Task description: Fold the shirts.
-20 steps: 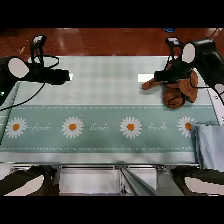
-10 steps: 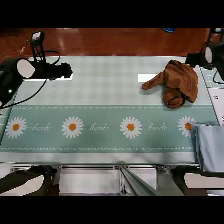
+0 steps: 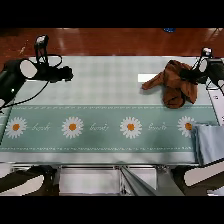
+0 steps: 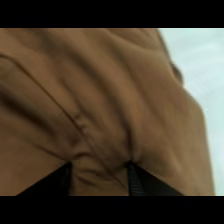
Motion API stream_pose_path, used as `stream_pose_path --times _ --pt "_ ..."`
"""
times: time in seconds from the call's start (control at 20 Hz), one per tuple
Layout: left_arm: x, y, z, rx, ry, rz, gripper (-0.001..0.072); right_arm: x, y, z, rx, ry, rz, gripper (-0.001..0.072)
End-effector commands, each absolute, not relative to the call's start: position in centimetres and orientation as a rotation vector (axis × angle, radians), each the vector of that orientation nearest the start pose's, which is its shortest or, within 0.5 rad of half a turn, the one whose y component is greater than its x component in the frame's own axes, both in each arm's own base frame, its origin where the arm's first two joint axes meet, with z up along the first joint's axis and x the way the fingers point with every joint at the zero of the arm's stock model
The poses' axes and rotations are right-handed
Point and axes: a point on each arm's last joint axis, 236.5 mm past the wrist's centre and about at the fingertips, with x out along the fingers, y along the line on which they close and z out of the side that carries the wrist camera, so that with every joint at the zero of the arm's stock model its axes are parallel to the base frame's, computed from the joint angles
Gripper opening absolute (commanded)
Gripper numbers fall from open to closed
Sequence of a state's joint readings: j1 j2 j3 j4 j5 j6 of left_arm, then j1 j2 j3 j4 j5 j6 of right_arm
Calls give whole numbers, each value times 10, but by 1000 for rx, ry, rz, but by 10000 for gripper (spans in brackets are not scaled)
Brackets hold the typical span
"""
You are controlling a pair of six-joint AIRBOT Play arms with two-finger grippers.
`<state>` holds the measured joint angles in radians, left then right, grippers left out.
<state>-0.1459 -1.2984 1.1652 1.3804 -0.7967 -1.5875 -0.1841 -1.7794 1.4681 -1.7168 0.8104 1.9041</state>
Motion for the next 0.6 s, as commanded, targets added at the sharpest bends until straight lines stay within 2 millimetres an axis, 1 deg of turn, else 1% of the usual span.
stream_pose_path --times 0.0,0.05,0.1,0.15,0.25,0.3,0.35,0.4,0.45,0.55 --pt "433 -76 46 -48 994 -206 505 501 -95 -110 329 1219 -308 186" --pt "425 -62 53 -93 1012 -165 506 500 -90 -103 325 1227 -277 24" --pt "415 -51 57 -128 1036 -133 505 507 -86 -84 315 1193 -242 22" --pt "403 -42 60 -142 1055 -114 506 519 -83 -56 307 1132 -210 22" --pt "379 -32 58 -156 1062 -93 505 543 -77 29 299 953 -151 22" --pt "366 -33 53 -172 1066 -86 506 551 -73 80 285 851 -117 22" --pt "354 -37 49 -218 1062 -80 506 552 -68 134 272 750 -85 22" --pt "345 -46 48 -266 1046 -97 506 548 -62 182 260 663 -56 22" --pt "339 -54 51 -313 1015 -118 506 539 -55 232 244 570 -29 22" --pt "331 -62 59 -351 968 -140 506 511 -41 322 223 399 19 22"
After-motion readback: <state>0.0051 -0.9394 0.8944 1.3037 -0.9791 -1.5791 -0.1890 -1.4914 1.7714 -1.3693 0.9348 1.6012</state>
